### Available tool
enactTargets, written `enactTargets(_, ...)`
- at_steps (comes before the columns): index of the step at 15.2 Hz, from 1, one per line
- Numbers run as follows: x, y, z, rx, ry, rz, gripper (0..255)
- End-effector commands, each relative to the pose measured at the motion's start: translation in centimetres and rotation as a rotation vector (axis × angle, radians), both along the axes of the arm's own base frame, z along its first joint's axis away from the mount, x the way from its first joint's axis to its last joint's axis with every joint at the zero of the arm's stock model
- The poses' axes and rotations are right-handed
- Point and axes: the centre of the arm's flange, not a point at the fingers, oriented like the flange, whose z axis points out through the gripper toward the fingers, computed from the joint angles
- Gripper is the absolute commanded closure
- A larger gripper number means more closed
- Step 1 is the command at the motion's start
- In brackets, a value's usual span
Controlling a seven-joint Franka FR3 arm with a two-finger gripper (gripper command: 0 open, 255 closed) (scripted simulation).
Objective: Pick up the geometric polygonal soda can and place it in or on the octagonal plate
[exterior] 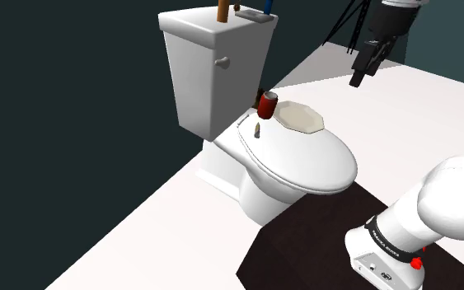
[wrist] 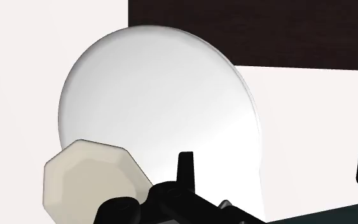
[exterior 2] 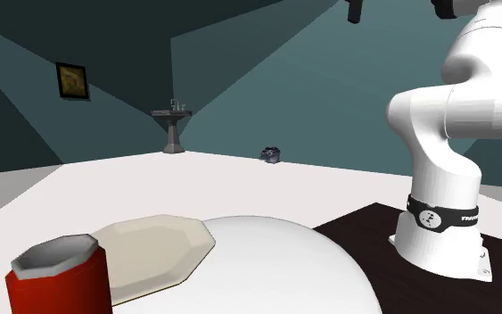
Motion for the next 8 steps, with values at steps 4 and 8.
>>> enactTargets(4, 3.0, -1.4, -2.1, 0.012, -0.006, -0.004, 0)
enactTargets(8, 7.0, -3.3, -4.9, 0.028, -0.014, -0.009, 0)
